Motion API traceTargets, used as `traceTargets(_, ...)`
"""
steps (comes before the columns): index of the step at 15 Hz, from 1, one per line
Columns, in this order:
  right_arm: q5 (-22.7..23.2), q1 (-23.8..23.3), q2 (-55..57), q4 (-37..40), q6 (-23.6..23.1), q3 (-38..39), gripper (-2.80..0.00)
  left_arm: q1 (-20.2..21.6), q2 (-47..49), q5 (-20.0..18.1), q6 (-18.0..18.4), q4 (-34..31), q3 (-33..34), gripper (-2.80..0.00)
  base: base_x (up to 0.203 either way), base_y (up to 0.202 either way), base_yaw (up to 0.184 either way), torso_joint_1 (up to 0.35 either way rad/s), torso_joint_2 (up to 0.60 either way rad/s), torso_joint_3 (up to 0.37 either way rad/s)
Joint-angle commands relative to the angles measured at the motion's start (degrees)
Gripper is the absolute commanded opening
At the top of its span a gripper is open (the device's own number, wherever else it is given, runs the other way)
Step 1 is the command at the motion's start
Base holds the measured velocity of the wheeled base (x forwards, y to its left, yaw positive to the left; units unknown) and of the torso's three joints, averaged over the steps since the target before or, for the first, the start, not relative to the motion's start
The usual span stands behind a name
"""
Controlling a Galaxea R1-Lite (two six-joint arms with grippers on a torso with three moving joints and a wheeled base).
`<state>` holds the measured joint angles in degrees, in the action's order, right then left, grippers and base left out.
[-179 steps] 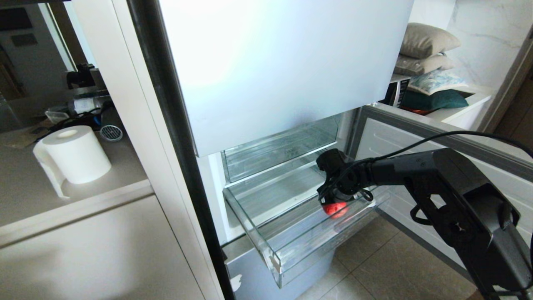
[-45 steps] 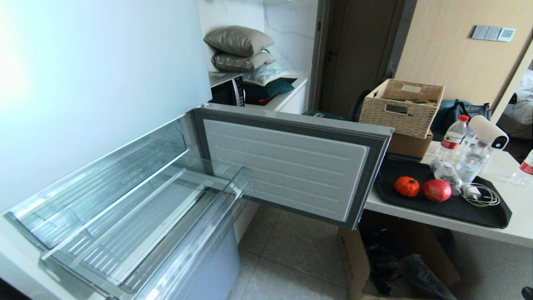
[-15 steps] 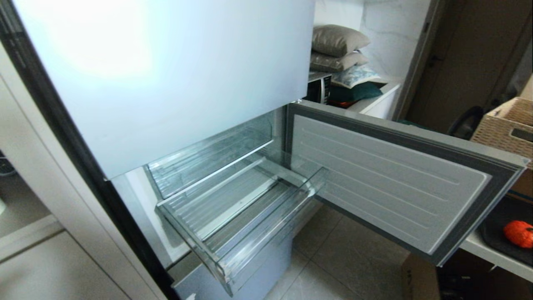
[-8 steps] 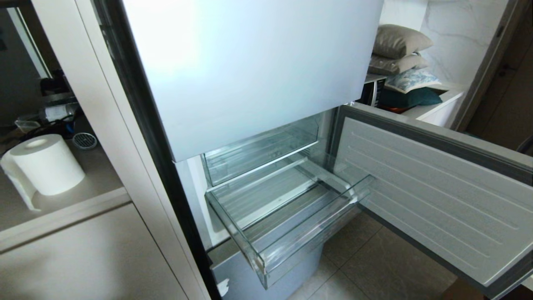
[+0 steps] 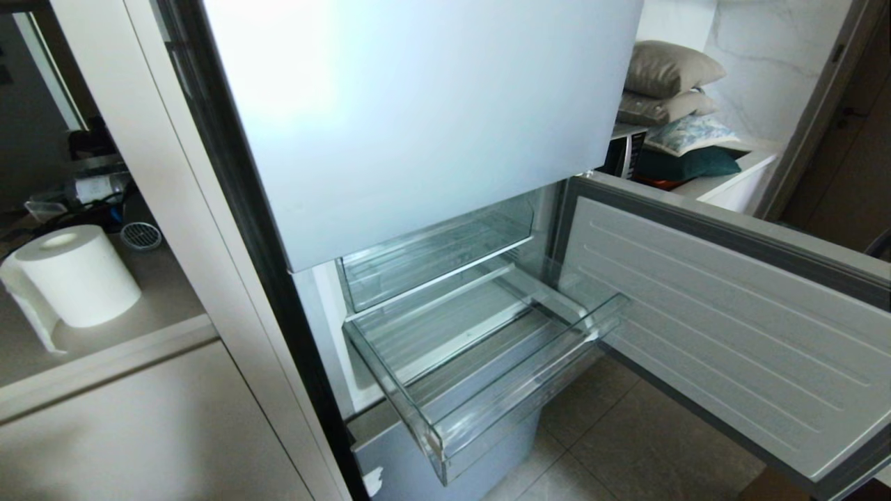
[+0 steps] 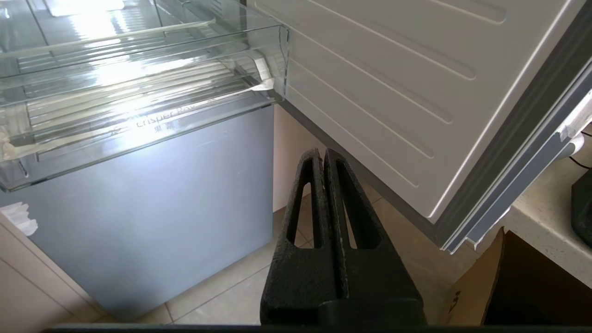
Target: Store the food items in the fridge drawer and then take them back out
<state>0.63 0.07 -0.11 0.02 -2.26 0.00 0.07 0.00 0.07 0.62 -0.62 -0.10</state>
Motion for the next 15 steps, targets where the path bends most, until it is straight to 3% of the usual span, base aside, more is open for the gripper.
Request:
traceTargets(1, 0.0, 0.1, 1.8, 0.0, -0.1, 0.0, -2.80, 0.0, 0.1, 0.0, 0.0, 0.0, 0.0, -2.80, 0.000, 0.000, 0.000, 0.000, 0.00, 0.000)
traceTargets(6, 0.0, 0.3, 28.2, -6.0, 3.2, -1.6, -2.80, 0.0, 0.1, 0.0, 0.0, 0.0, 0.0, -2.80, 0.000, 0.000, 0.000, 0.000, 0.00, 0.000)
traceTargets(10, 3.1, 1.2, 55.1, -10.7, 9.2, -10.4, -2.80, 0.0, 0.1, 0.0, 0.0, 0.0, 0.0, -2.80, 0.000, 0.000, 0.000, 0.000, 0.00, 0.000)
traceTargets(15, 8.3, 8.8, 81.3, -14.4, 12.1, -22.6, -2.80, 0.0, 0.1, 0.0, 0.0, 0.0, 0.0, -2.80, 0.000, 0.000, 0.000, 0.000, 0.00, 0.000)
